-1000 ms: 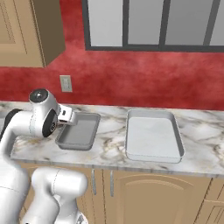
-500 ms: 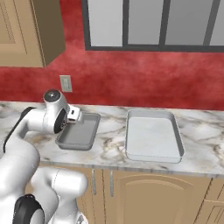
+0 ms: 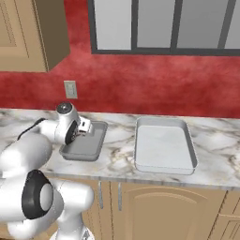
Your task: Place one tomato and one chicken drumstick in each tupperware on the nearby counter, to pack two identical lunches.
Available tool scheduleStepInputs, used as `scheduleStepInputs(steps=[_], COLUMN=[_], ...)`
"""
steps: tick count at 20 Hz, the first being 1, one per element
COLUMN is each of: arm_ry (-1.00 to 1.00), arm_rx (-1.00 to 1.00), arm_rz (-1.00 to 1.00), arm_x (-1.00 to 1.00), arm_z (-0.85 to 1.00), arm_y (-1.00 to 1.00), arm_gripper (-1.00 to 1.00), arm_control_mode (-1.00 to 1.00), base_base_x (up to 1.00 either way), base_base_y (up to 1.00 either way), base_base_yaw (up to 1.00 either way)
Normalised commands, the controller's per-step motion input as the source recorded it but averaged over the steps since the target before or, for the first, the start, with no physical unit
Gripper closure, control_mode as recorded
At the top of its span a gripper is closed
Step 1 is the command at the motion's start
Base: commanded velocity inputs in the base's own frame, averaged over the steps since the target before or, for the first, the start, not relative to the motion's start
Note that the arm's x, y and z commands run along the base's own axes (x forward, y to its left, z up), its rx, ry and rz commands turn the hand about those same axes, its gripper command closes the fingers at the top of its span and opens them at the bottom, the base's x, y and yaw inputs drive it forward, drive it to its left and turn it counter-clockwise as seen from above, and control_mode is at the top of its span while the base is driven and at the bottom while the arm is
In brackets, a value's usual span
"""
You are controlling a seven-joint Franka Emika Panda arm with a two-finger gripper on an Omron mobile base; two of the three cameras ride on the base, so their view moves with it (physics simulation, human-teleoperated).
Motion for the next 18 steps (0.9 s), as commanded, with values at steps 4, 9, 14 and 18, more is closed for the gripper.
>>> scheduleStepInputs(steps=[4, 9, 14, 18], arm_ry=[0.04, 0.04, 0.03, 0.01], arm_rx=[0.00, 0.00, 0.00, 0.00], arm_rz=[-0.02, -0.02, -0.02, -0.01], arm_x=[0.50, 0.52, 0.45, 0.48], arm_z=[-0.40, -0.34, -0.30, -0.19], arm_y=[0.14, 0.10, 0.00, 0.00], arm_gripper=[1.00, 1.00, -1.00, -1.00], arm_control_mode=[-1.00, -1.00, -1.00, -1.00], base_base_x=[0.00, 0.00, 0.00, 0.00], base_base_y=[0.00, 0.00, 0.00, 0.00], base_base_yaw=[0.00, 0.00, 0.00, 0.00])
